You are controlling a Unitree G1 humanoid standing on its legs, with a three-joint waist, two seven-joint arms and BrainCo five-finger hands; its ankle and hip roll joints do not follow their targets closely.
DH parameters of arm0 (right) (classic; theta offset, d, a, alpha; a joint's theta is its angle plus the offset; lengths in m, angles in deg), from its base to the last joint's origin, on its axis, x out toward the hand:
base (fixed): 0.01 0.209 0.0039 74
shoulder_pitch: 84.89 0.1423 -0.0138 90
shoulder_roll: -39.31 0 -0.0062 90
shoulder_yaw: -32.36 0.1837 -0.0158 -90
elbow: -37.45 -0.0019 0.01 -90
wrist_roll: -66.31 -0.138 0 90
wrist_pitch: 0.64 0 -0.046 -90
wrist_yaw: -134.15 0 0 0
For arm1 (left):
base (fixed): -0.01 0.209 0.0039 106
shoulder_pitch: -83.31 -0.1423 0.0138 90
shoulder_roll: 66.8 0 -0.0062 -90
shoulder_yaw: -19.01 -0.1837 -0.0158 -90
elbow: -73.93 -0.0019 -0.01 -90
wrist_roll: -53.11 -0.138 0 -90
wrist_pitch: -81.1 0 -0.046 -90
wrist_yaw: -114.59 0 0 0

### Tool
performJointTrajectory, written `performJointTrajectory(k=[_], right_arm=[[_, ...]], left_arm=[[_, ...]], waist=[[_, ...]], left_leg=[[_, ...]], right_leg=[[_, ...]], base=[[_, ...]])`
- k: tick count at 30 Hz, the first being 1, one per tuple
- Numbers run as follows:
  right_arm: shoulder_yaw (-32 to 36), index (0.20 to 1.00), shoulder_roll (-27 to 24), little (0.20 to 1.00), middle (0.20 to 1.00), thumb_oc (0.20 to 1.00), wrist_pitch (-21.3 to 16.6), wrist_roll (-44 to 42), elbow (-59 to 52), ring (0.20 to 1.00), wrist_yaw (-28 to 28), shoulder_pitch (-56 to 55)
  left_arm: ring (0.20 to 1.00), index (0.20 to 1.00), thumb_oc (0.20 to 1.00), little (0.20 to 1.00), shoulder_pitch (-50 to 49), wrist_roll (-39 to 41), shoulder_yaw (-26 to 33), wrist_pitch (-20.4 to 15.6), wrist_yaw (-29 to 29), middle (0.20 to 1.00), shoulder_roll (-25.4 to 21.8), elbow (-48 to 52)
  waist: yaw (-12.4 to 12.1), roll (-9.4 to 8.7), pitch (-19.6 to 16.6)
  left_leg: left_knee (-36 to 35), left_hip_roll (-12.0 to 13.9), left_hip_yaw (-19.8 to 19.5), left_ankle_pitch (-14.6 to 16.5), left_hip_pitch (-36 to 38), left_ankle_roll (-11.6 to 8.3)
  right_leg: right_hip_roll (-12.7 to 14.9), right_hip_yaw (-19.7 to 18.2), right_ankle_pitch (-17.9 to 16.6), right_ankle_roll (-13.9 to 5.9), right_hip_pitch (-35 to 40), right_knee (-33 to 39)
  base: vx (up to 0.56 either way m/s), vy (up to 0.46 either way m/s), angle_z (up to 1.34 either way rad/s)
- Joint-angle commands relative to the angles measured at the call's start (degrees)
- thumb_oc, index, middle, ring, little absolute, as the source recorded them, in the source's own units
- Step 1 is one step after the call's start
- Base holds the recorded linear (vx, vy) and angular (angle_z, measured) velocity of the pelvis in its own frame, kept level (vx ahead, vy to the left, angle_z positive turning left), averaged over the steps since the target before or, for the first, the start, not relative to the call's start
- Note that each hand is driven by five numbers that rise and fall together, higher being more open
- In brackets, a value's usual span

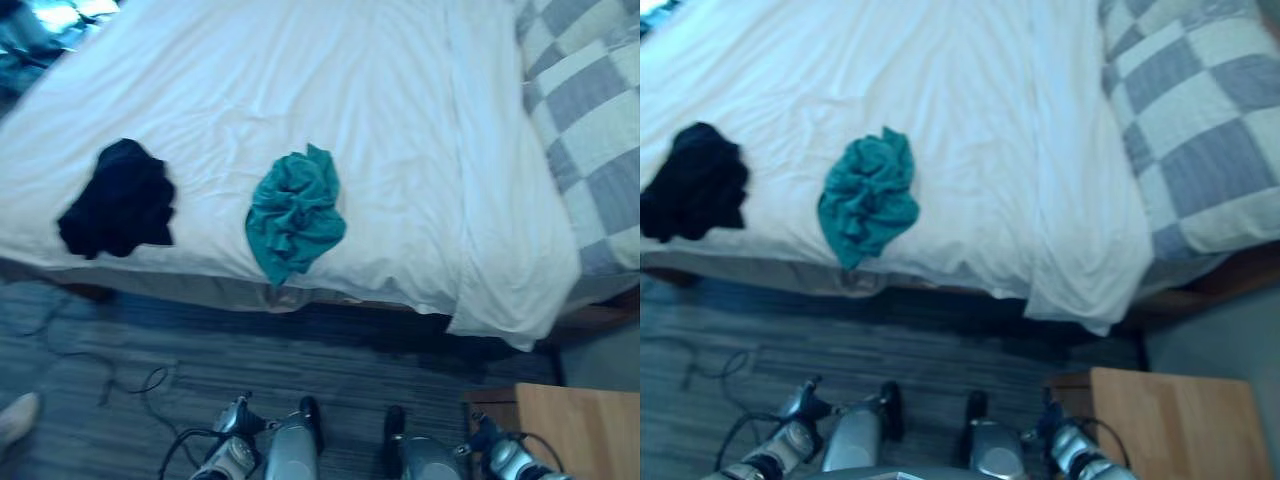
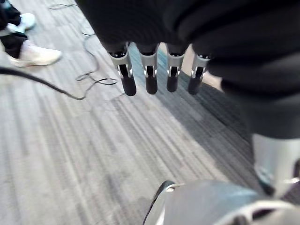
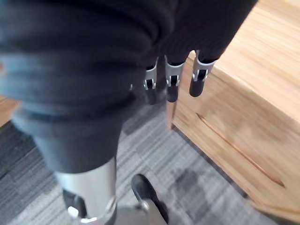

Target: Tidy up the quilt and then pick up the clothes from the bed and put them into the laundry hamper.

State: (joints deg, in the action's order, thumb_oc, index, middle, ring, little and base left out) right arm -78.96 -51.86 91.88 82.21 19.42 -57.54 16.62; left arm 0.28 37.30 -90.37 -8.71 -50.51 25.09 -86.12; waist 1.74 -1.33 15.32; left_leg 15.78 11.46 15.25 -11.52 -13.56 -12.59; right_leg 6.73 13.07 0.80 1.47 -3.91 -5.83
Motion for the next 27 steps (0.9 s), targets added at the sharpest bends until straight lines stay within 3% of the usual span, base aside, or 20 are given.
performJointTrajectory(k=[1, 3, 4, 5, 7, 8, 10, 12, 13, 14, 16, 18, 19, 20, 21, 23, 24, 25, 26, 27], right_arm=[[1.25, 1.000, -0.08, 1.000, 1.000, 1.000, 0.26, -0.66, -1.64, 1.000, 0.25, -1.57], [1.83, 1.000, 0.10, 1.000, 1.000, 1.000, 0.53, 0.11, -0.33, 1.000, 0.41, -2.65], [1.83, 1.000, 0.09, 1.000, 1.000, 1.000, 0.51, 0.13, -0.32, 1.000, 0.40, -2.70], [2.52, 1.000, 0.13, 1.000, 1.000, 1.000, 0.57, 1.27, 1.65, 1.000, 0.71, -4.18], [3.19, 1.000, 0.28, 1.000, 1.000, 1.000, 1.13, 2.11, 3.22, 1.000, 1.21, -5.15], [5.38, 1.000, 0.42, 1.000, 1.000, 1.000, 1.53, 1.97, 4.75, 1.000, 1.42, -6.80], [6.91, 1.000, 1.25, 1.000, 1.000, 1.000, 2.26, 0.76, 4.67, 1.000, 1.31, -7.79], [6.97, 1.000, 2.39, 1.000, 1.000, 1.000, 2.17, -0.22, 3.63, 1.000, 1.13, -8.04], [6.97, 1.000, 2.40, 1.000, 1.000, 1.000, 2.16, -0.22, 3.62, 1.000, 1.13, -8.06], [6.80, 1.000, 3.29, 1.000, 1.000, 1.000, 1.80, -2.04, 2.03, 1.000, 0.60, -7.55], [6.16, 1.000, 3.68, 1.000, 1.000, 1.000, 1.28, -4.02, 0.53, 1.000, -0.35, -6.54], [4.77, 1.000, 3.70, 1.000, 1.000, 1.000, 1.10, -3.85, 0.09, 1.000, -0.86, -5.24], [4.77, 1.000, 3.70, 1.000, 1.000, 1.000, 1.10, -3.85, 0.09, 1.000, -0.86, -5.24], [3.50, 1.000, 3.31, 1.000, 1.000, 1.000, 0.91, -2.86, -0.15, 1.000, -0.80, -4.37], [2.96, 1.000, 3.03, 1.000, 1.000, 1.000, 1.07, -2.10, 0.19, 1.000, -0.73, -4.49], [2.87, 1.000, 2.47, 1.000, 1.000, 1.000, 1.07, -1.74, 0.14, 1.000, -0.97, -4.47], [3.24, 1.000, 2.04, 1.000, 1.000, 1.000, 0.91, -2.09, 0.12, 1.000, -0.99, -5.23], [3.04, 1.000, 1.08, 1.000, 1.000, 1.000, 1.32, -1.73, 0.54, 1.000, -0.63, -5.69], [2.85, 1.000, 0.48, 1.000, 1.000, 1.000, 1.63, -1.33, 1.09, 1.000, -0.80, -5.48], [2.63, 1.000, 0.28, 1.000, 1.000, 1.000, 2.16, -0.78, 1.76, 1.000, -0.97, -5.26]], left_arm=[[1.000, 1.000, 1.000, 1.000, 0.92, 2.21, 2.72, -0.10, 0.78, 1.000, 0.62, -0.61], [1.000, 1.000, 1.000, 1.000, 0.93, 2.17, 2.48, -0.18, 0.78, 1.000, 0.89, -1.24], [1.000, 1.000, 1.000, 1.000, 0.89, 2.17, 2.46, -0.19, 0.79, 1.000, 0.91, -1.25], [1.000, 1.000, 1.000, 1.000, 0.98, 2.34, 2.34, -0.02, 0.43, 1.000, 0.80, -2.04], [1.000, 1.000, 1.000, 1.000, 0.89, 2.21, 1.90, 0.19, 0.22, 1.000, 0.83, -2.22], [1.000, 1.000, 1.000, 1.000, 1.33, 1.32, 1.02, 0.29, -0.57, 1.000, 0.12, -1.76], [1.000, 1.000, 1.000, 1.000, 1.55, 0.43, 0.32, 0.59, -1.02, 1.000, -0.49, -1.39], [1.000, 1.000, 1.000, 1.000, 1.95, -1.67, -0.59, 0.68, -1.69, 1.000, -1.98, -0.68], [1.000, 1.000, 1.000, 1.000, 1.93, -1.67, -0.60, 0.68, -1.69, 1.000, -1.98, -0.68], [1.000, 1.000, 1.000, 1.000, 2.15, -1.99, -0.91, 1.17, -2.31, 1.000, -3.09, -0.59], [1.000, 1.000, 1.000, 1.000, 2.93, -2.71, -1.36, 1.78, -3.07, 1.000, -3.82, -1.04], [1.000, 1.000, 1.000, 1.000, 3.46, -3.43, -1.47, 2.25, -3.54, 1.000, -3.76, -2.02], [1.000, 1.000, 1.000, 1.000, 3.46, -3.43, -1.47, 2.25, -3.54, 1.000, -3.76, -2.02], [1.000, 1.000, 1.000, 1.000, 3.73, -4.26, -1.48, 2.43, -3.78, 1.000, -3.50, -2.98], [1.000, 1.000, 1.000, 1.000, 3.68, -4.91, -1.66, 2.53, -4.18, 1.000, -3.08, -3.35], [1.000, 1.000, 1.000, 1.000, 3.51, -5.29, -1.61, 2.60, -4.08, 1.000, -2.80, -3.39], [1.000, 1.000, 1.000, 1.000, 3.18, -5.46, -1.62, 1.86, -4.30, 1.000, -2.26, -3.32], [1.000, 1.000, 1.000, 1.000, 2.58, -5.41, -2.07, 1.49, -4.15, 1.000, -0.99, -2.99], [1.000, 1.000, 1.000, 1.000, 2.56, -4.82, -2.07, 1.35, -3.91, 1.000, -0.25, -2.65], [1.000, 1.000, 1.000, 1.000, 2.76, -4.00, -1.88, 1.29, -3.61, 1.000, -0.05, -1.96]], waist=[[1.97, 0.20, 1.56], [2.32, 1.14, 0.38], [2.49, 1.20, 0.44], [2.56, 1.95, -1.51], [2.76, 2.10, -2.46], [2.52, 1.23, -3.65], [3.02, -0.62, -3.18], [3.39, -1.83, -2.39], [3.37, -1.90, -2.31], [4.48, -2.06, -1.51], [6.55, -2.11, -0.32], [7.45, -2.38, 0.32], [7.45, -2.37, 0.30], [8.17, -2.78, 0.40], [9.03, -2.87, 0.26], [9.77, -2.62, 0.27], [10.31, -2.73, 0.12], [11.31, -1.52, -0.13], [10.98, -1.16, 0.07], [9.98, -1.78, 0.83]], left_leg=[[-9.90, 5.68, 2.79, 6.24, 7.63, 2.94], [-15.68, 10.06, 1.86, 2.54, 8.97, 1.17], [-16.10, 10.04, 1.72, 2.30, 9.23, 1.08], [-19.44, 12.92, 2.50, 0.79, 9.97, 0.01], [-20.46, 13.40, 4.19, 0.52, 10.38, -0.85], [-20.78, 10.64, 4.03, 1.92, 9.84, -0.76], [-20.55, 6.34, 4.36, 3.89, 10.42, 1.14], [-20.77, 3.61, 5.68, 5.88, 11.50, 3.64], [-20.72, 3.57, 5.71, 5.98, 11.63, 3.62], [-20.78, 2.50, 6.48, 7.35, 12.43, 5.03], [-20.78, 0.88, 7.04, 8.76, 13.75, 5.95], [-20.78, -2.07, 7.25, 10.76, 15.35, 6.83], [-20.78, -2.05, 7.25, 10.76, 15.33, 6.83], [-20.78, -5.61, 7.29, 14.18, 18.23, 7.60], [-20.78, -7.05, 6.95, 15.43, 19.71, 8.07], [-20.19, -8.35, 6.16, 17.24, 21.23, 8.72], [-16.51, -9.64, 5.00, 20.52, 22.07, 9.50], [-8.31, -10.29, 3.54, 22.63, 21.51, 8.39], [2.10, -9.00, 3.15, 20.16, 19.03, 6.07], [11.94, -6.94, 3.39, 15.78, 14.68, 3.41]], right_leg=[[5.69, -2.16, 3.32, -10.45, 5.09, 7.90], [7.71, -1.66, 3.41, -11.93, 4.82, 7.42], [7.66, -1.44, 3.52, -11.92, 5.06, 7.43], [9.64, 0.12, 3.83, -13.55, 6.35, 7.40], [10.67, 1.01, 3.85, -14.23, 7.08, 6.97], [13.80, 1.57, 2.08, -15.77, 8.46, 5.40], [18.10, 0.19, -5.04, -16.47, 7.52, 0.82], [18.58, -2.27, -7.53, -14.63, 3.81, -5.04], [18.65, -2.32, -7.37, -14.66, 3.86, -5.22], [12.48, -5.79, -4.21, -13.26, -0.12, -9.84], [3.12, -8.31, 1.80, -11.64, -3.13, -9.95], [-1.98, -7.66, 2.02, -10.71, -4.46, -6.08], [-1.99, -7.66, 2.00, -10.70, -4.47, -6.05], [-4.66, -3.37, 0.47, -10.49, -6.38, -1.16], [-5.60, -1.22, -0.63, -10.83, -7.36, 0.67], [-6.26, -1.62, -0.93, -10.90, -8.23, 1.04], [-5.89, -2.07, -0.61, -10.33, -7.31, 2.02], [-6.32, -3.99, 0.08, -7.79, -5.13, 2.93], [-5.97, -3.96, -0.22, -6.47, -3.11, 4.17], [-5.18, -4.12, 0.13, -5.31, -0.47, 5.51]], base=[[0.08, 0.496, 0.13], [0.10, 0.523, 0.15], [0.21, 0.574, 0.40], [0.17, 0.384, 0.60], [0.26, 0.536, 0.77], [0.35, 0.703, 0.58], [0.28, 0.622, 0.64], [0.14, 0.414, 0.34], [0.13, 0.379, 0.10], [0.18, 0.370, 0.22], [0.28, 0.446, 0.23], [0.20, 0.247, 0.20], [0.29, 0.247, 0.27], [0.34, 0.219, 0.34], [0.48, 0.283, -0.01], [0.28, 0.122, 0.11], [0.44, 0.154, 0.79], [0.56, 0.160, 0.80], [0.48, 0.085, 0.62], [0.26, -0.037, 0.14]])
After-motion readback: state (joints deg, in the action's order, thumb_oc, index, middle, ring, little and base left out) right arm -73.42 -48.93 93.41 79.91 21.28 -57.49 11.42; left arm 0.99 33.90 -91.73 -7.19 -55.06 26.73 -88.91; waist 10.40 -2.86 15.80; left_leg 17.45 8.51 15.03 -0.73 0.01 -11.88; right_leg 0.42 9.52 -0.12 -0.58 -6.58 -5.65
